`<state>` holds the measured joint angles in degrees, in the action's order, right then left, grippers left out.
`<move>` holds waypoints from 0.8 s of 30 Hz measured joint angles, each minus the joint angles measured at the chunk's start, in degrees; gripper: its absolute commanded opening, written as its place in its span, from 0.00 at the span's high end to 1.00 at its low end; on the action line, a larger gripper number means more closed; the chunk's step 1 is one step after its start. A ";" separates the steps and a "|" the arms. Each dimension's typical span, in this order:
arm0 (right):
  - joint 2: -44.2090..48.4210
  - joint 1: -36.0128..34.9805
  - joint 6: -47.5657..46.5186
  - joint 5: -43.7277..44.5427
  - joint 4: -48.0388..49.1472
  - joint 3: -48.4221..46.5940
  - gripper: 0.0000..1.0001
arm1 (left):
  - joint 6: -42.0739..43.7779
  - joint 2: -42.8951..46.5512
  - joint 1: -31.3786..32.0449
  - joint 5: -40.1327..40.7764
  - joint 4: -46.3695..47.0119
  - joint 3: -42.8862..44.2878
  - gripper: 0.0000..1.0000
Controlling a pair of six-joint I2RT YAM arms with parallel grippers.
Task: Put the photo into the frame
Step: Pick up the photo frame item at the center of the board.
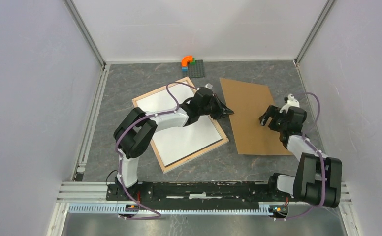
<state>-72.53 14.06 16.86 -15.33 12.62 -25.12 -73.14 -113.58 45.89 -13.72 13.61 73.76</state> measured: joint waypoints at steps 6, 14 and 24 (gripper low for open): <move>7.52 -14.95 -6.97 6.29 -9.70 -4.15 0.09 | 5.40 7.37 -4.28 -2.43 -9.60 -0.11 0.98; 16.76 -38.07 -11.91 11.74 -20.72 -10.45 0.08 | 9.60 18.58 -9.25 -2.91 -18.53 -3.19 0.98; 18.82 -64.19 -6.93 23.37 -34.34 -24.44 0.09 | 10.25 19.34 -10.51 -3.78 -21.92 -4.37 0.98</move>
<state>-53.71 -50.13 9.93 8.03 -21.71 -49.56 -62.89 -94.24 35.38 -17.50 -8.32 69.38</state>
